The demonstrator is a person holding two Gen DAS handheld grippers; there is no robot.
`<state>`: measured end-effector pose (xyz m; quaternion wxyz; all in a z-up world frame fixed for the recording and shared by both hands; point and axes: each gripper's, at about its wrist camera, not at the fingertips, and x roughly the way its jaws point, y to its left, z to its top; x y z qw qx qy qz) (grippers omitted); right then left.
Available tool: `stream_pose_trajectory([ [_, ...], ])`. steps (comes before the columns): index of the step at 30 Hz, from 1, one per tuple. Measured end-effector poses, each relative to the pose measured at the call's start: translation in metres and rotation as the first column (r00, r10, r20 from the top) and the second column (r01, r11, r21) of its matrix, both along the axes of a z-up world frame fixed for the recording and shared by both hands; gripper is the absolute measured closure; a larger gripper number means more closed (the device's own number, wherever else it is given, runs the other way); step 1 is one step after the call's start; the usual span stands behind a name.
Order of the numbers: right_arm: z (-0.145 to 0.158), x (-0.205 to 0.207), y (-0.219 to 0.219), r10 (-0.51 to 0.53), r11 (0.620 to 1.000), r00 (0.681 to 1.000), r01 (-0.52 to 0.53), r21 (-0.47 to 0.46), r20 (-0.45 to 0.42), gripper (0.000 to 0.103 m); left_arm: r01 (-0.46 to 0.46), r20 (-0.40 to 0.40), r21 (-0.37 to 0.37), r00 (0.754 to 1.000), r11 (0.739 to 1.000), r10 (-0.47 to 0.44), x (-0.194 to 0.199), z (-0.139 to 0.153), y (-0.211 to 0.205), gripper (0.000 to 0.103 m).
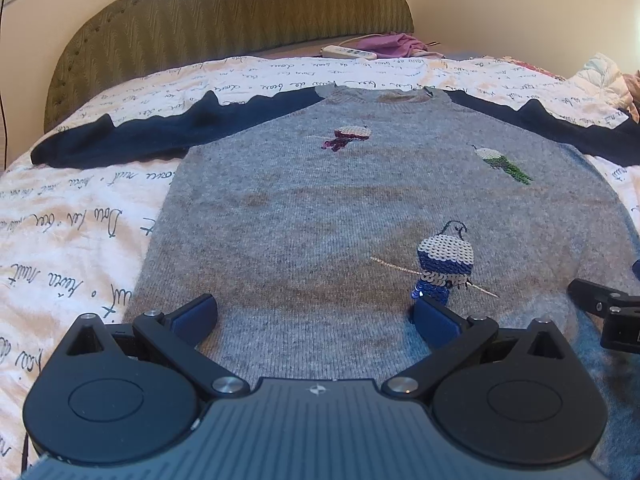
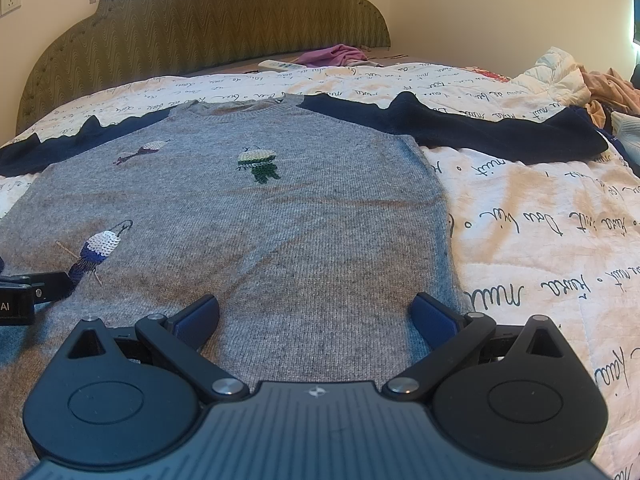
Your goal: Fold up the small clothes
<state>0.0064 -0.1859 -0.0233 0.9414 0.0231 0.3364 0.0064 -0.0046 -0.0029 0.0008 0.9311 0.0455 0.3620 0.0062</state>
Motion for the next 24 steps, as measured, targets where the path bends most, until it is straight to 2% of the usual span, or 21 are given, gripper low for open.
stream_pose_trajectory([
  [3, 0.0, 0.0001, -0.0002, 0.0, 1.0, 1.0, 0.0, -0.002, 0.0, 0.0, 0.007, 0.004, 0.03, 1.0, 1.0, -0.008, 0.0004, 0.0002, -0.0048, 0.0],
  [16, 0.0003, 0.0001, -0.0001, 0.0, 1.0, 1.0, 0.0, -0.002, 0.0, 0.0, -0.003, 0.001, -0.006, 1.0, 1.0, 0.003, 0.002, -0.0015, -0.0003, 0.0],
  [24, 0.002, -0.0015, -0.0014, 0.002, 1.0, 1.0, -0.002, -0.002, -0.004, 0.0, 0.009, -0.028, 0.007, 1.0, 1.0, -0.008, 0.0079, 0.0039, -0.0032, 0.0],
])
